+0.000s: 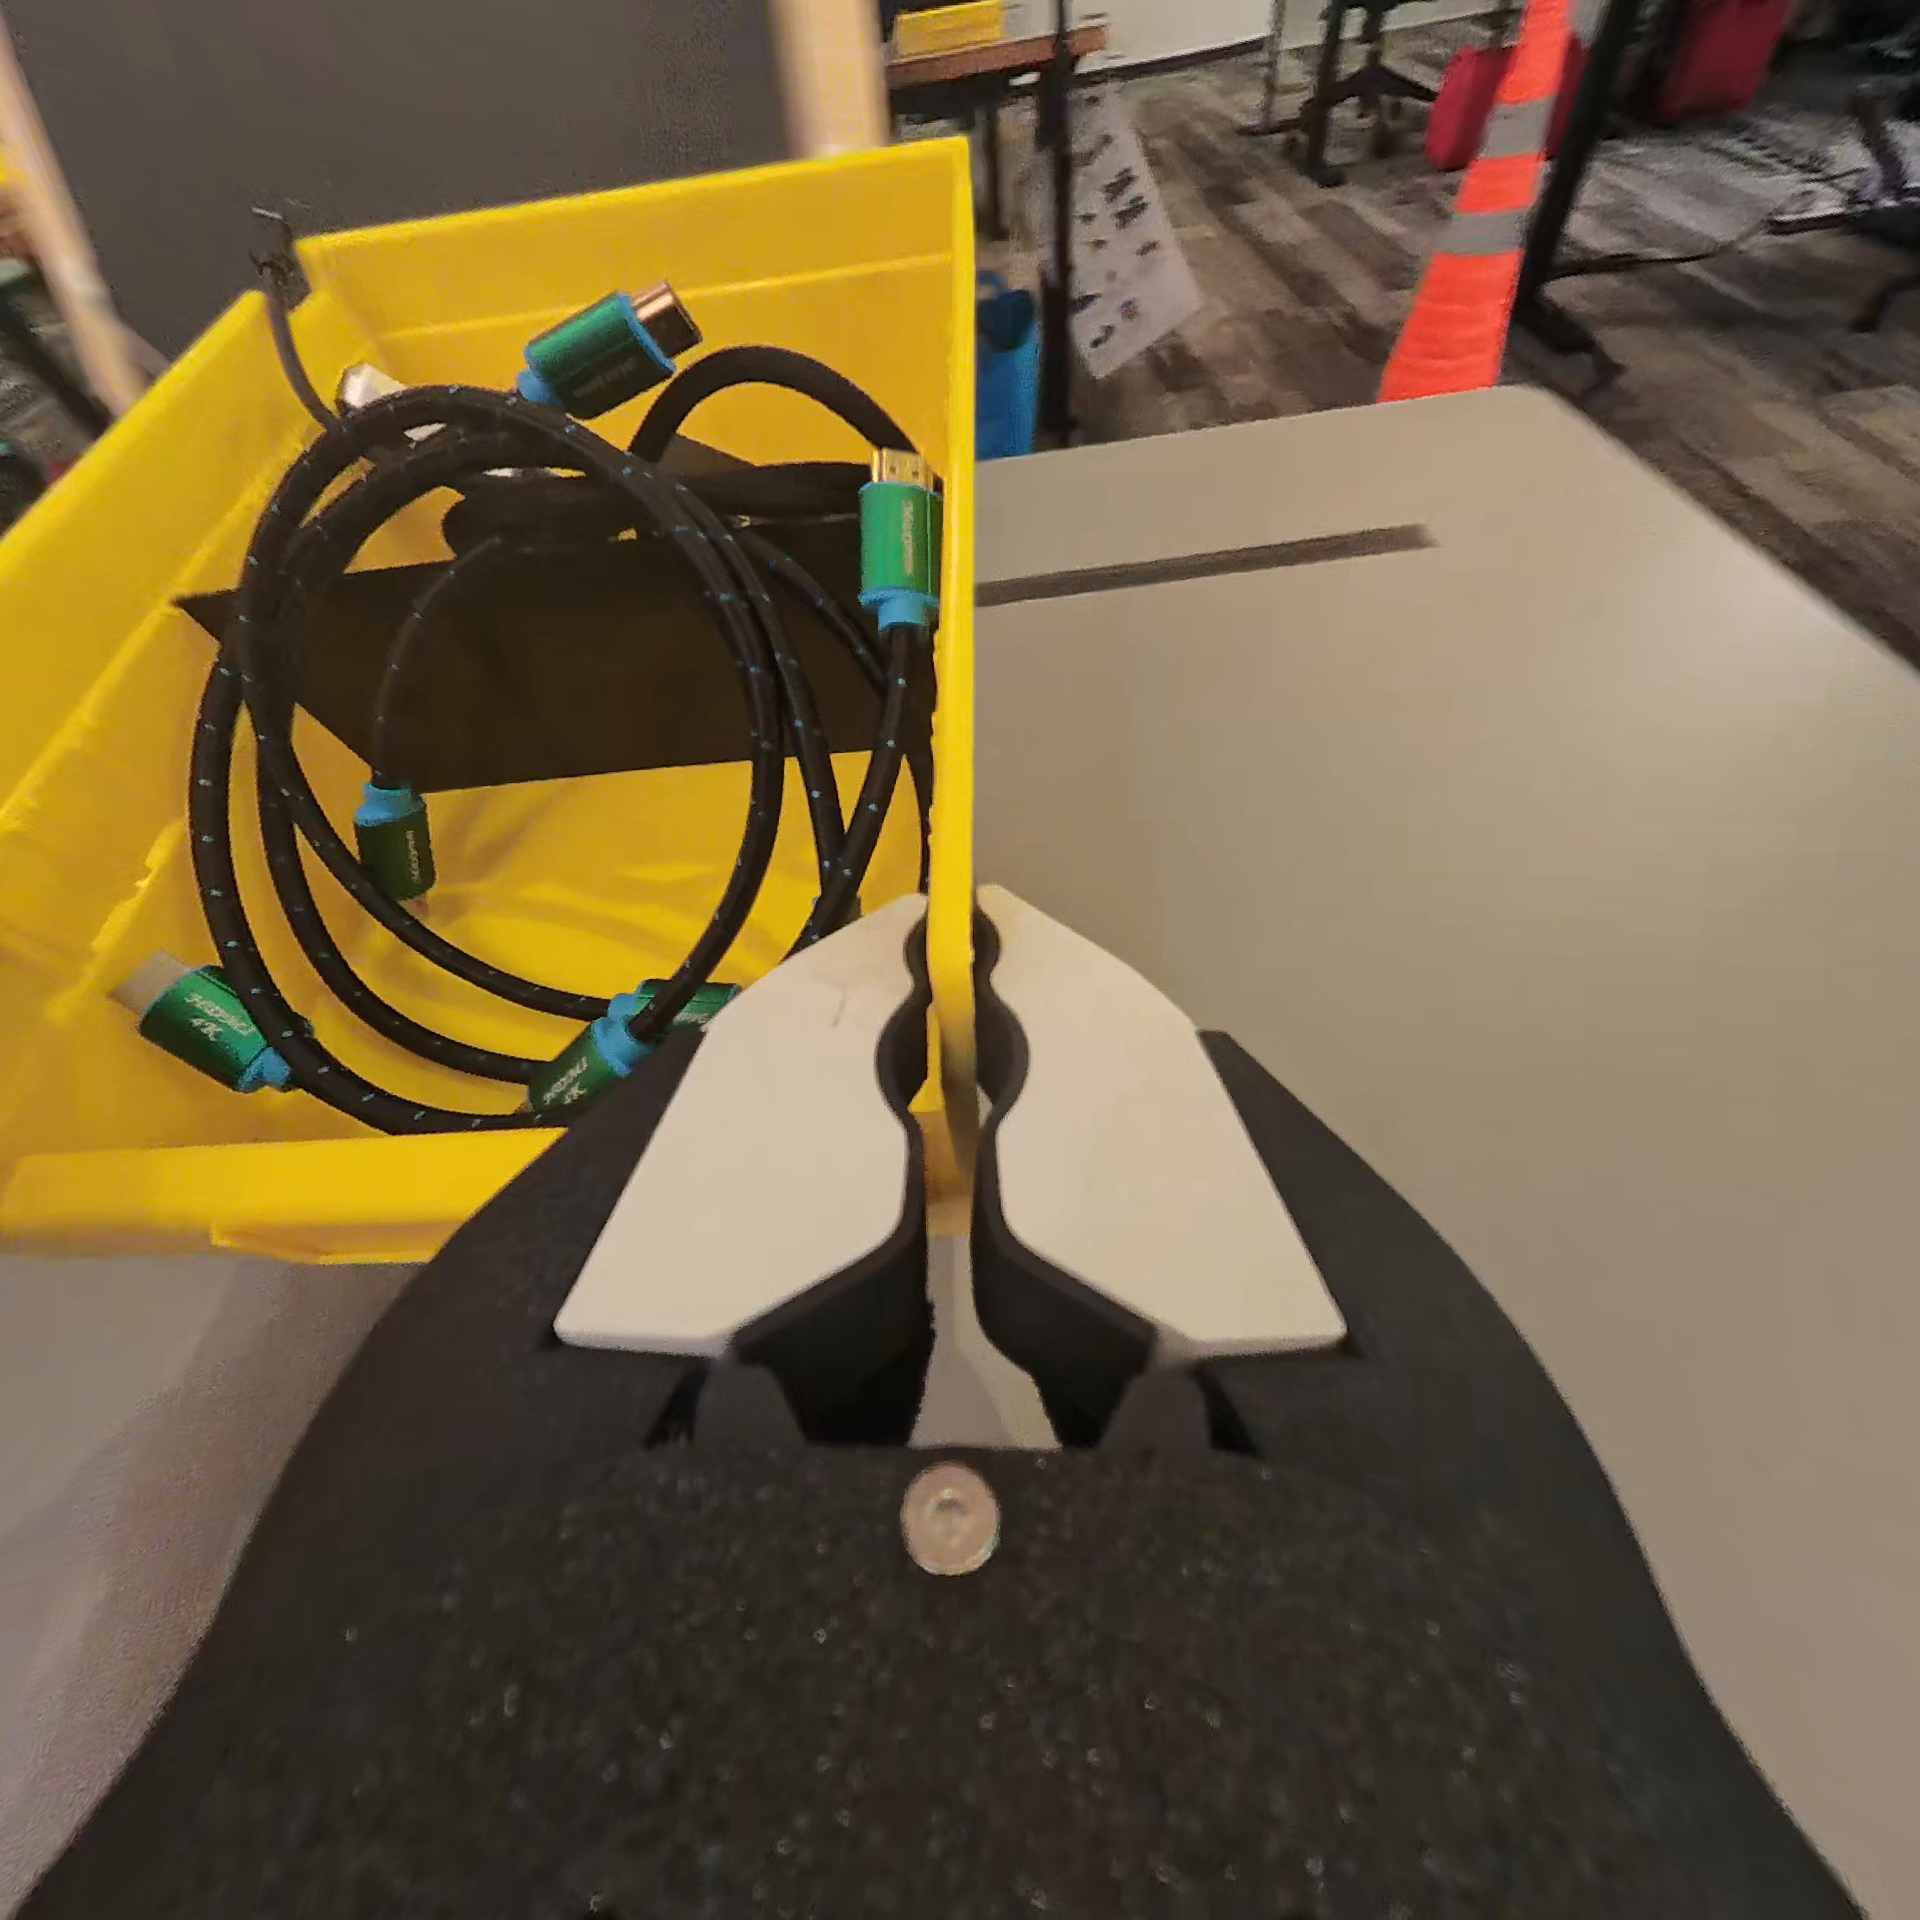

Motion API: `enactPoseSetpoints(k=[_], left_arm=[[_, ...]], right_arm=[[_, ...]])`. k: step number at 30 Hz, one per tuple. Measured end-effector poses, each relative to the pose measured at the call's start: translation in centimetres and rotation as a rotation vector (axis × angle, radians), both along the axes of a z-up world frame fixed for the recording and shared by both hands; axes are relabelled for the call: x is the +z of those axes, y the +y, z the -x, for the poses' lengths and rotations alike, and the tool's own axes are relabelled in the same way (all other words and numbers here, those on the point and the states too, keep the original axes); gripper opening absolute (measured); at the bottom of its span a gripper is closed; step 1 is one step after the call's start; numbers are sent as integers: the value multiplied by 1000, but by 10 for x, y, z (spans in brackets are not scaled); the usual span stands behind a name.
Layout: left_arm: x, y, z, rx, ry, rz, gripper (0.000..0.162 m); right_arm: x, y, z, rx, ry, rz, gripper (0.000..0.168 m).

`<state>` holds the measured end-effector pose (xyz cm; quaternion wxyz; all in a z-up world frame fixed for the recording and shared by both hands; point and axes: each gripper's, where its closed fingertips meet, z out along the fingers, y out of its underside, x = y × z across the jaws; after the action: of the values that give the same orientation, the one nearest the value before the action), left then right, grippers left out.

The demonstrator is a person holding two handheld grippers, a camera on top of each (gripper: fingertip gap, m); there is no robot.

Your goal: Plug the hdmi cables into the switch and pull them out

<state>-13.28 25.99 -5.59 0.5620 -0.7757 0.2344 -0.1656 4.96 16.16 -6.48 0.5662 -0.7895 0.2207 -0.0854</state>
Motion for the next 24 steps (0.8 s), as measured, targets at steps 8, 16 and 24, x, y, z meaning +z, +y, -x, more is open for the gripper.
enactPoseSetpoints(k=[8, 16, 24], left_arm=[[-42, 29, 132, 102, 102, 96, 4], [-63, 11, 133, -42, 170, 122, 29], [-10, -17, 298, 83, 144, 10, 42]], right_arm=[[-34, 47, 134, 111, 12, 45, 3], [-64, 49, 144, 309, -45, 101, 8], [-76, -51, 140, 615, -217, 211, 45]])
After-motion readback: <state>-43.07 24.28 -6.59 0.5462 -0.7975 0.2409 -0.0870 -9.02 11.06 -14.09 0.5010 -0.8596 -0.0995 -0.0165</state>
